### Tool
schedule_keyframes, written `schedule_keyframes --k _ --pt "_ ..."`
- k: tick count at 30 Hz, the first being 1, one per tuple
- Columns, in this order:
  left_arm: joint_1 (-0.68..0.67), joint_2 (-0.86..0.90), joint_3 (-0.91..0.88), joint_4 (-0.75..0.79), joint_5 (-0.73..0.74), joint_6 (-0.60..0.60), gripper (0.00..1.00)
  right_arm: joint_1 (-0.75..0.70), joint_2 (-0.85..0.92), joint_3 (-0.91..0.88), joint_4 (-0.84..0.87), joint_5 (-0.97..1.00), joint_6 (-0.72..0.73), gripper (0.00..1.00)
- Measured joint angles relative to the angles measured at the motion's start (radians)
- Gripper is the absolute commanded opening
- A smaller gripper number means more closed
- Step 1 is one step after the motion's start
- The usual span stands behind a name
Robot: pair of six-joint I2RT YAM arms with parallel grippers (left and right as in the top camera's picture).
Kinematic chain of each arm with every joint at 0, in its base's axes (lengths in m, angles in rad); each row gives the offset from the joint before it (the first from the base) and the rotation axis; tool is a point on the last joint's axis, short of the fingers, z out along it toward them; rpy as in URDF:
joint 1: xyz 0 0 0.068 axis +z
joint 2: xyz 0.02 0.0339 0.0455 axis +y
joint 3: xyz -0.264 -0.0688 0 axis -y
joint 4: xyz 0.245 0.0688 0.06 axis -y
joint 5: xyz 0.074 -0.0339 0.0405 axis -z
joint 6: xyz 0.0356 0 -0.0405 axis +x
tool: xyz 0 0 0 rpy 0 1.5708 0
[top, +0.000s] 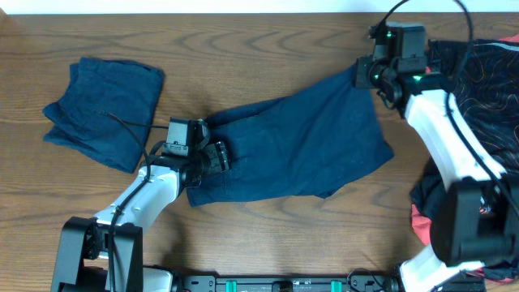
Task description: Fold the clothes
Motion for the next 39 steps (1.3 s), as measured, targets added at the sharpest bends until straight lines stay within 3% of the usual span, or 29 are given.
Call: schedule_keyframes --k 6,9,13,18,27,32,39 --pt "0.000 0.000 0.000 -0.001 0.000 0.000 0.76 0.000 0.137 0.000 0.101 0.041 0.016 0.01" --pt "0.000 0.000 0.000 0.000 0.000 0.000 0.80 0.000 0.182 0.000 0.098 0.094 0.050 0.24" --pt "-0.001 -0.014 0.000 -0.004 -0.001 0.000 0.85 -0.004 0.190 -0.002 0.055 0.143 0.060 0.43" --pt "0.000 -0.140 0.000 -0.028 -0.010 0.004 1.00 -0.004 0.116 -0.002 -0.005 0.164 0.054 0.35" --pt "0.043 -0.452 0.000 -0.169 -0.063 0.003 0.98 0.026 -0.195 0.010 -0.356 -0.012 0.054 0.37" --pt "0.086 -0.404 -0.002 -0.261 -0.109 -0.005 0.98 0.148 -0.161 -0.008 -0.428 -0.093 0.042 0.39" --pt "0.129 -0.224 -0.005 -0.261 -0.085 -0.016 0.98 0.334 -0.005 -0.027 -0.428 -0.134 0.026 0.38"
